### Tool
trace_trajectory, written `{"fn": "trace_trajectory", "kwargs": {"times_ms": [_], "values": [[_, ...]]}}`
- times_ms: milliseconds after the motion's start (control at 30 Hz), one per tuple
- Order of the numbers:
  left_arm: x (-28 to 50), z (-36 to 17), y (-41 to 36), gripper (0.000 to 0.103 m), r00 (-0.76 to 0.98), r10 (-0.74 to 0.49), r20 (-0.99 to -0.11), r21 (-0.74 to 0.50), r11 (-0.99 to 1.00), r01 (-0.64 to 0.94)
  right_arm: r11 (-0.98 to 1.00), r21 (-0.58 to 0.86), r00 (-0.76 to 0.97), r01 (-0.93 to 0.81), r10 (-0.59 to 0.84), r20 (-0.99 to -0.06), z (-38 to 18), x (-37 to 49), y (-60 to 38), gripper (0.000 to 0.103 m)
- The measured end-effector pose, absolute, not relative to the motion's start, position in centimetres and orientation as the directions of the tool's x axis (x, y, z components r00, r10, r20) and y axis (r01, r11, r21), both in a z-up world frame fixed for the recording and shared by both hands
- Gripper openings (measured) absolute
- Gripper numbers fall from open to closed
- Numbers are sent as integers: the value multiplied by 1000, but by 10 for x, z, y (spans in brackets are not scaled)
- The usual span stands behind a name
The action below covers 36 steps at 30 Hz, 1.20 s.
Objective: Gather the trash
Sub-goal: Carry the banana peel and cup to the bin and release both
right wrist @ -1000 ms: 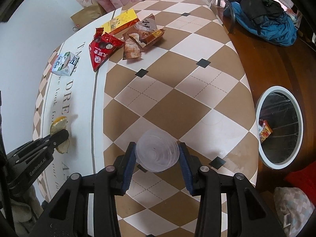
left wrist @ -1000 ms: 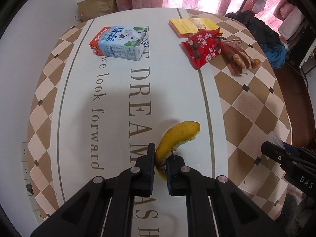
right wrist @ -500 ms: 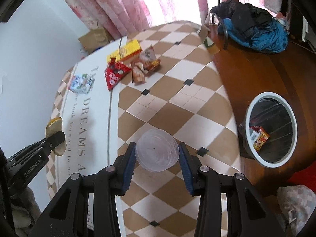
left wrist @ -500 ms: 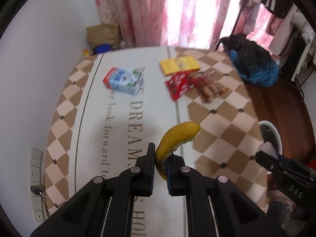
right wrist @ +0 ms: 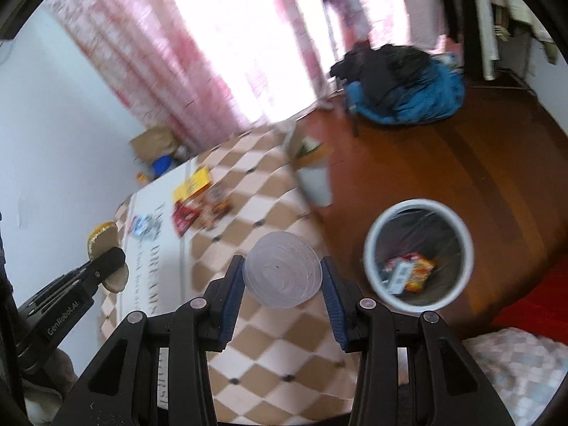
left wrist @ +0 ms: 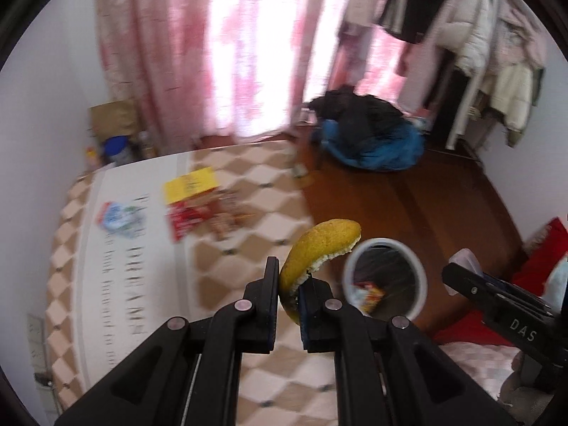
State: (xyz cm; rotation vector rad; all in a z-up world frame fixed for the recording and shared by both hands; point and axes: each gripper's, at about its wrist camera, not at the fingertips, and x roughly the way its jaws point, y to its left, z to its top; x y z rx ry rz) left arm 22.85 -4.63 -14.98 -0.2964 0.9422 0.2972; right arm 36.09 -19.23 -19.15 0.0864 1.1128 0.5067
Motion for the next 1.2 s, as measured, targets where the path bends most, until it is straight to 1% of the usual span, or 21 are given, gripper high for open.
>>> {"fn": "trace_trajectory", "kwargs": {"times_ms": [133, 267, 367, 467, 567, 700, 767, 833, 933, 1000, 1033, 1067, 1100, 1133, 1200], "values": [[268, -154, -83, 7, 559, 37, -829, -166, 936, -309, 914, 277, 372, -296, 378, -848, -185, 384, -239, 45], [313, -180, -112, 7, 509, -71, -858, -235, 935, -266, 939, 246, 361, -240, 321, -876, -205, 411, -281, 45], [350, -215, -133, 7, 441, -133, -888, -262, 933, -246, 951, 245, 323, -190, 296, -899, -235, 433, -312, 45], [377, -248, -147, 7, 379, -165, -911, -271, 931, -243, 955, 262, 270, -138, 291, -918, -277, 456, -337, 45], [409, -292, -157, 7, 291, -223, -930, -297, 924, -240, 956, 277, 213, -98, 292, -932, -323, 476, -355, 45], [441, -337, -164, 7, 210, -243, -947, -292, 923, -249, 958, 279, 139, -60, 285, -949, -383, 502, -367, 45], [455, -357, -166, 9, 159, -272, -949, -305, 918, -251, 959, 279, 111, -52, 283, -953, -404, 511, -368, 45], [462, -371, -167, 9, 116, -272, -955, -293, 921, -256, 961, 275, 83, -43, 277, -957, -427, 522, -368, 45], [469, -381, -165, 13, 103, -256, -961, -274, 928, -251, 971, 237, 61, -32, 239, -969, -456, 538, -366, 45], [470, -385, -163, 27, 101, -249, -963, -267, 929, -255, 974, 224, 35, -16, 224, -974, -472, 546, -368, 45], [469, -385, -162, 52, 104, -239, -965, -258, 931, -258, 976, 218, 23, -12, 219, -976, -478, 548, -368, 47], [469, -386, -160, 84, 106, -228, -968, -249, 932, -263, 980, 200, 10, -9, 200, -980, -483, 549, -368, 51], [467, -385, -158, 94, 113, -216, -970, -239, 933, -271, 981, 192, 9, -8, 192, -981, -484, 549, -369, 63], [467, -386, -156, 99, 118, -206, -972, -231, 933, -276, 983, 186, 11, -9, 186, -983, -484, 549, -368, 74], [463, -384, -155, 99, 118, -167, -979, -194, 940, -279, 988, 154, 13, -13, 154, -988, -483, 548, -366, 84]]}}
